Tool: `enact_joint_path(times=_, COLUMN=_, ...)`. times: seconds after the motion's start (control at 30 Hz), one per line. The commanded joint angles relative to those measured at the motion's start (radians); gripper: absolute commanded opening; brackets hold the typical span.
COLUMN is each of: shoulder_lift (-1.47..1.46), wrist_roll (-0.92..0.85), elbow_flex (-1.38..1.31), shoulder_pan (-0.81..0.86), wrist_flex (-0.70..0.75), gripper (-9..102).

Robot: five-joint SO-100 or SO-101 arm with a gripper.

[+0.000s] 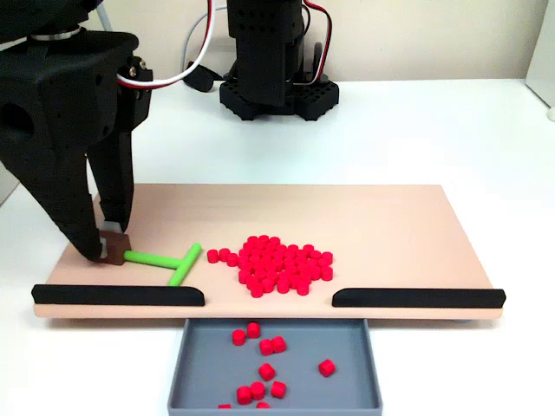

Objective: Push granules from right to the grey container

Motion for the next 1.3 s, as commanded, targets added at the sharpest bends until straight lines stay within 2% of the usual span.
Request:
enact_joint_path(times=0.0, shoulder_lift=0.012, wrist_roll=-0.347, elbow_flex=-0.008, shoulder_pan=-0.011, wrist_flex=-0.002, gripper=0)
enact_joint_path(times=1.27, shoulder_lift=0.055, wrist_roll=-0.206, elbow_flex=0.046, shoulder_pan=-0.080, wrist_flex=0.011, gripper=0)
